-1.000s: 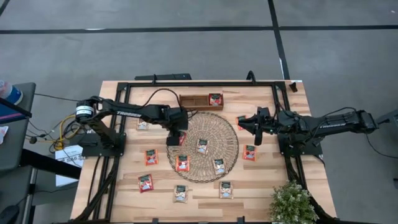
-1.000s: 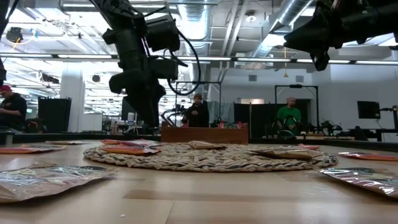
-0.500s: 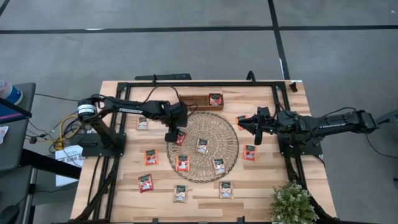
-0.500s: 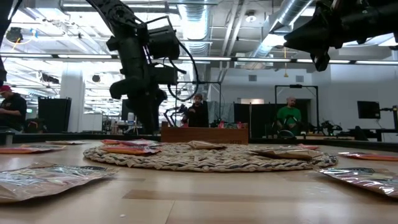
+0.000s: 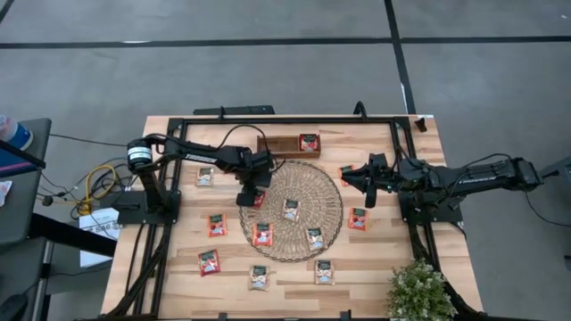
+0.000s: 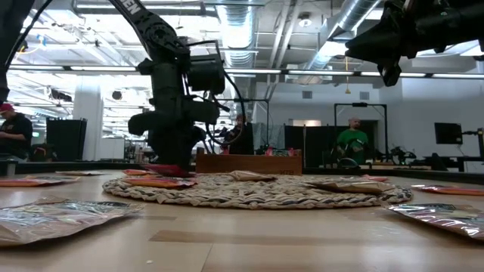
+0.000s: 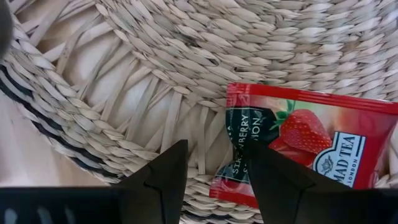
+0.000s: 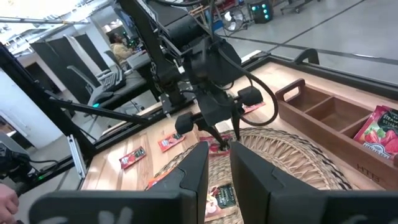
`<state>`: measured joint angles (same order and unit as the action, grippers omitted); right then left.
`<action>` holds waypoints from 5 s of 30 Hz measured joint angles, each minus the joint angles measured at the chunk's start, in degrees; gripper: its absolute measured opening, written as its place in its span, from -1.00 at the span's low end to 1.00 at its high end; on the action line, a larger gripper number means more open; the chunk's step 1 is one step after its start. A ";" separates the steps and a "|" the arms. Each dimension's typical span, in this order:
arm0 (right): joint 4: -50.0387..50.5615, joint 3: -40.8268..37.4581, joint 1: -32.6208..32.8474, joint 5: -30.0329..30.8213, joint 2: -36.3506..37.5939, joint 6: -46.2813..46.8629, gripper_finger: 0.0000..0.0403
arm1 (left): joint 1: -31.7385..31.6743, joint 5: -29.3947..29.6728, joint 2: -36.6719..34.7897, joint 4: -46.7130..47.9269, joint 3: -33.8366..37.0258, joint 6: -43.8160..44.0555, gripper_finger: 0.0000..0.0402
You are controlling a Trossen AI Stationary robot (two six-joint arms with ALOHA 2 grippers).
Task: Pick & Place Tea
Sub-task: Put the red tea bag into the right section of the wooden organizer
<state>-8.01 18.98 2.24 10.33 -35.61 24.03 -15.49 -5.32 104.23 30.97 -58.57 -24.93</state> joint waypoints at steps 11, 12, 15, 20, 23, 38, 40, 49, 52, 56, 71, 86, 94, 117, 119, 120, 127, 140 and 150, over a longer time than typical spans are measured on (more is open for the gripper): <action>0.24 0.00 0.00 0.00 0.02 0.00 -0.70 | 0.09 0.31 0.33 1.74 -1.93 0.11 -0.47; 0.24 0.00 0.00 0.00 0.01 0.00 -0.70 | 0.09 0.55 0.37 1.87 -2.16 0.09 -0.52; 0.25 0.00 0.00 0.00 0.01 0.00 -0.70 | 0.11 0.96 0.40 1.66 -2.41 -0.02 -0.65; 0.26 0.00 0.00 0.00 0.02 0.00 -0.70 | 0.17 2.20 0.38 1.59 -2.43 0.07 -0.76; 0.26 0.00 0.00 0.02 0.00 0.00 -0.70 | 0.17 2.52 0.41 1.51 -2.43 0.20 -0.78; 0.28 0.00 0.00 0.02 0.00 0.00 -0.70 | 1.33 6.79 0.45 3.62 -4.47 0.31 -1.00; 0.28 0.00 0.00 0.02 0.02 0.00 -0.70 | 1.32 7.59 0.47 4.86 -6.13 0.33 -1.00; 0.26 0.00 0.00 0.02 0.00 0.00 -0.70 | 1.35 8.44 0.45 16.04 -16.43 2.98 -1.00; 0.27 0.00 0.00 0.02 0.00 0.00 -0.70 | 1.41 8.38 0.44 20.33 -20.90 4.58 -1.00; 0.26 0.00 0.00 0.02 0.00 -0.02 -0.70 | 1.92 8.40 0.41 24.28 -26.85 6.05 -1.00; -1.47 3.99 -0.78 -1.43 -10.71 -5.85 -0.62 | 6.03 8.83 0.23 27.42 -43.79 14.29 -1.00; -1.06 17.64 -5.90 -7.92 -29.75 -13.61 -0.07 | 10.36 8.87 0.21 27.45 -45.57 18.39 -1.00; -1.03 23.23 -7.26 -11.63 -36.86 -15.47 -0.06 | 10.62 8.87 0.21 27.47 -45.57 19.87 -1.00; -1.15 31.34 -7.24 -13.42 -45.30 -17.92 -0.20 | 10.62 8.72 0.21 27.50 -45.57 19.59 -1.00; -0.92 31.32 -7.47 -13.42 -45.16 -18.01 -0.25 | 10.60 8.57 0.21 27.49 -45.55 19.56 -1.00; -1.03 31.34 -7.64 -13.44 -45.12 -18.01 -0.28 | 10.60 8.55 0.21 27.47 -45.55 19.56 -1.00; -0.57 31.34 -7.63 -13.46 -45.11 -18.03 -0.44 | 10.60 8.41 0.21 27.45 -45.55 19.47 -1.00; 0.93 31.32 -8.40 -13.40 -45.11 -18.03 -0.51 | 10.60 8.36 0.21 27.17 -45.55 19.47 -1.00; 0.94 31.32 -8.83 -13.44 -45.11 -18.39 -0.74 | 10.59 7.61 0.21 26.87 -45.55 19.66 -1.00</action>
<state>-7.07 50.30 -6.59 -3.11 -80.73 5.64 -4.89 2.28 104.44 57.84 -104.12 -5.27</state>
